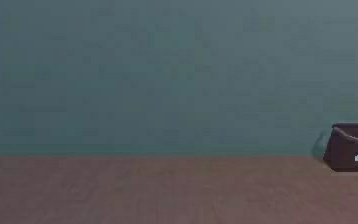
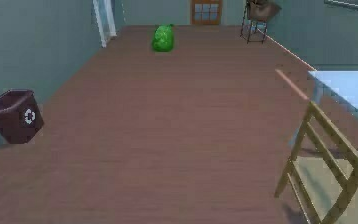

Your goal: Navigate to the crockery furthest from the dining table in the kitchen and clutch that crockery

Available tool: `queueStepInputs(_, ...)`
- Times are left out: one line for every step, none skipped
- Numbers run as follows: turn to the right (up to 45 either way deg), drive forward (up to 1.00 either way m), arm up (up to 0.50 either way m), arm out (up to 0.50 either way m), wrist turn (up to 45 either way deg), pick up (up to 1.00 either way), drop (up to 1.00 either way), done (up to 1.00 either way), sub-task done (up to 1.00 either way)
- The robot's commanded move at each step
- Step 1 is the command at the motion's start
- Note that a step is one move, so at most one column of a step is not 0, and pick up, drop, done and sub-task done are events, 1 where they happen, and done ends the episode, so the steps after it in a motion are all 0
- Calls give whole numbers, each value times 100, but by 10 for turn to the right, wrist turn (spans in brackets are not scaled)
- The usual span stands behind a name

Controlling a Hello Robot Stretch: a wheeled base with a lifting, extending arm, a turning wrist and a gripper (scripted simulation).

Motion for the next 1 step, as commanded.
queueStepInputs(-450, 0, 0, 0, 0, 0, 0, 0, 0)
